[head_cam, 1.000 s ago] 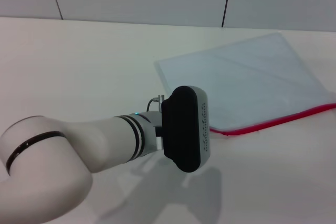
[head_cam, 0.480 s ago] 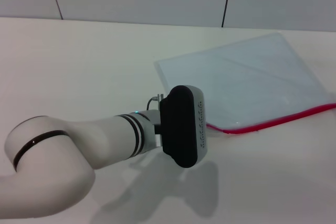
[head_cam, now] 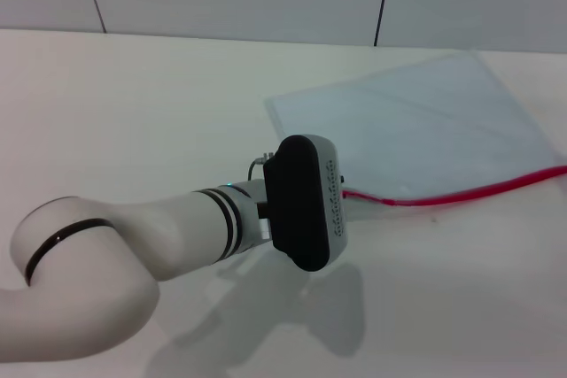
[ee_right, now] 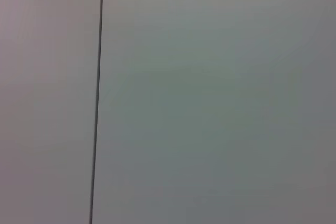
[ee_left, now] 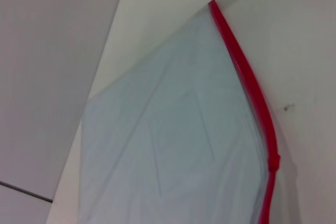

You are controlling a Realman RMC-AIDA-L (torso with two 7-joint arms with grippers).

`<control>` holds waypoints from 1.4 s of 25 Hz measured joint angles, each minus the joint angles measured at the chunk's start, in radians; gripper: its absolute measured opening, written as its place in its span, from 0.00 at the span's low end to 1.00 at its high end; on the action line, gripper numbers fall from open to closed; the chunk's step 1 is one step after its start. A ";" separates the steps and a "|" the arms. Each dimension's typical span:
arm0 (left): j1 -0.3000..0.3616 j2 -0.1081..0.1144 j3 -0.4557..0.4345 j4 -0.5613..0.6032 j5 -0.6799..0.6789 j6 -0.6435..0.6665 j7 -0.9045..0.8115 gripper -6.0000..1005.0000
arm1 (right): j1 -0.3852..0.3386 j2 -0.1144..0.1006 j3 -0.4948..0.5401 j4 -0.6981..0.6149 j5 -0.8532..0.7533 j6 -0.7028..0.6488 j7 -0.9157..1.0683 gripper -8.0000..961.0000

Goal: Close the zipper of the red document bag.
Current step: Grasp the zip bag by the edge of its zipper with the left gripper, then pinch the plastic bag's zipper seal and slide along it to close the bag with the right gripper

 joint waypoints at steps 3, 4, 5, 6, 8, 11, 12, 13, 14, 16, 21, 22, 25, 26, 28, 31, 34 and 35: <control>0.001 0.000 0.000 -0.008 0.000 -0.014 0.000 0.30 | 0.000 0.000 -0.028 -0.005 0.000 0.003 0.000 0.90; 0.006 0.000 -0.001 -0.009 0.000 -0.031 0.000 0.26 | 0.002 0.000 -0.046 -0.007 0.000 0.007 0.000 0.89; 0.012 0.000 -0.001 -0.010 0.001 -0.056 0.000 0.22 | 0.004 -0.001 -0.059 -0.008 0.000 0.012 0.000 0.89; 0.024 0.000 -0.001 -0.010 0.004 -0.091 0.003 0.18 | 0.005 -0.001 -0.070 -0.009 0.000 0.017 -0.002 0.89; 0.047 0.000 -0.001 -0.011 0.011 -0.151 0.012 0.09 | 0.005 -0.002 -0.084 -0.011 0.000 0.026 -0.009 0.89; 0.086 0.000 -0.001 -0.009 0.015 -0.233 0.037 0.06 | 0.005 -0.002 -0.118 -0.016 0.000 0.030 -0.015 0.89; 0.098 0.000 -0.001 -0.008 0.015 -0.255 0.049 0.06 | 0.006 -0.002 -0.141 -0.022 -0.001 0.029 -0.015 0.89; 0.110 0.000 -0.001 -0.007 0.016 -0.277 0.063 0.06 | 0.008 -0.002 -0.174 -0.035 -0.006 0.027 -0.016 0.86; 0.118 0.000 -0.001 -0.006 0.016 -0.293 0.072 0.06 | 0.009 -0.003 -0.208 -0.054 -0.013 0.024 -0.016 0.84; 0.131 0.000 0.000 0.000 0.016 -0.314 0.088 0.06 | 0.007 -0.003 -0.287 -0.113 -0.051 0.022 -0.017 0.81; 0.145 0.003 0.000 0.014 0.016 -0.319 0.093 0.06 | 0.001 -0.002 -0.426 -0.287 -0.262 0.019 -0.018 0.79; 0.146 0.003 0.000 0.015 0.016 -0.319 0.093 0.06 | 0.000 -0.002 -0.434 -0.316 -0.306 0.019 -0.018 0.79; 0.153 0.004 0.000 0.022 0.016 -0.319 0.093 0.06 | -0.001 -0.002 -0.440 -0.390 -0.445 0.015 -0.018 0.79; 0.156 0.005 0.000 0.026 0.016 -0.319 0.093 0.06 | -0.001 -0.001 -0.440 -0.405 -0.479 0.010 -0.018 0.78; 0.165 0.004 0.000 0.045 0.015 -0.318 0.093 0.06 | 0.005 0.001 -0.441 -0.427 -0.543 -0.015 -0.018 0.78; 0.177 0.005 0.008 0.072 0.015 -0.318 0.093 0.06 | 0.030 0.004 -0.442 -0.431 -0.605 -0.095 -0.018 0.77; 0.181 0.007 0.016 0.083 0.015 -0.318 0.093 0.06 | 0.051 0.006 -0.463 -0.429 -0.628 -0.145 -0.019 0.77; 0.182 0.008 0.016 0.084 0.016 -0.318 0.093 0.06 | 0.057 0.006 -0.477 -0.429 -0.631 -0.153 -0.019 0.77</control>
